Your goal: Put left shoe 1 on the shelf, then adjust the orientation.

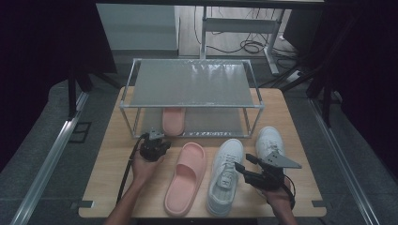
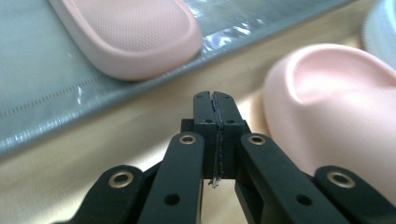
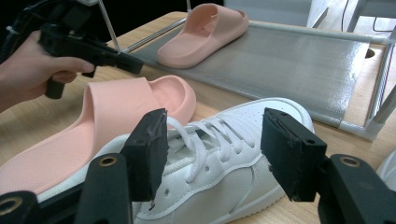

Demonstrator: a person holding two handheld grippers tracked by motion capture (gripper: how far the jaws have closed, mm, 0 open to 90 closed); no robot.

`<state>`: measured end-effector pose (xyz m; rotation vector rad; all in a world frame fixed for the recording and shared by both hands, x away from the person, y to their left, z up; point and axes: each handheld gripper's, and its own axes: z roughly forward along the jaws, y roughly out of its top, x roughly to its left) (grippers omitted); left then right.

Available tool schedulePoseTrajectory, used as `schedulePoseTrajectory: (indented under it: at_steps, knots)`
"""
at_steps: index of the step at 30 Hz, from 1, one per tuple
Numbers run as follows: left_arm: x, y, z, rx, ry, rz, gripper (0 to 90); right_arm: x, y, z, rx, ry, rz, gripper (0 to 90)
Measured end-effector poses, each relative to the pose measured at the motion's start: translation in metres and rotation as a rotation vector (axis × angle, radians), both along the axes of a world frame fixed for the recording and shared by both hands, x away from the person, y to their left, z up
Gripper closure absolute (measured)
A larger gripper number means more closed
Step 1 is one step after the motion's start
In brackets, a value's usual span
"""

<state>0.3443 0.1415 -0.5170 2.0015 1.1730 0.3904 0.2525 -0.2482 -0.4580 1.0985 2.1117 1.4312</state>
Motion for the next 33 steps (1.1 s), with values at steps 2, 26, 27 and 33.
schedulePoseTrajectory:
  at_steps: [2,26,27,33]
  knots:
    - [-0.007,0.003,0.000,-0.010,-0.001,-0.006,89.9,0.000,0.000,0.000,0.001,0.000,-0.002,42.0]
    - [-0.077,0.028,0.010,-0.056,-0.020,-0.051,90.0,-0.001,-0.002,0.000,-0.001,-0.005,-0.004,42.0]
    - [-0.078,0.028,0.011,-0.056,-0.023,-0.053,90.0,-0.001,-0.002,0.001,-0.001,-0.008,-0.004,42.0]
    - [-0.083,0.028,0.015,-0.058,-0.027,-0.062,90.0,-0.001,-0.004,0.003,0.004,-0.010,-0.011,41.9]
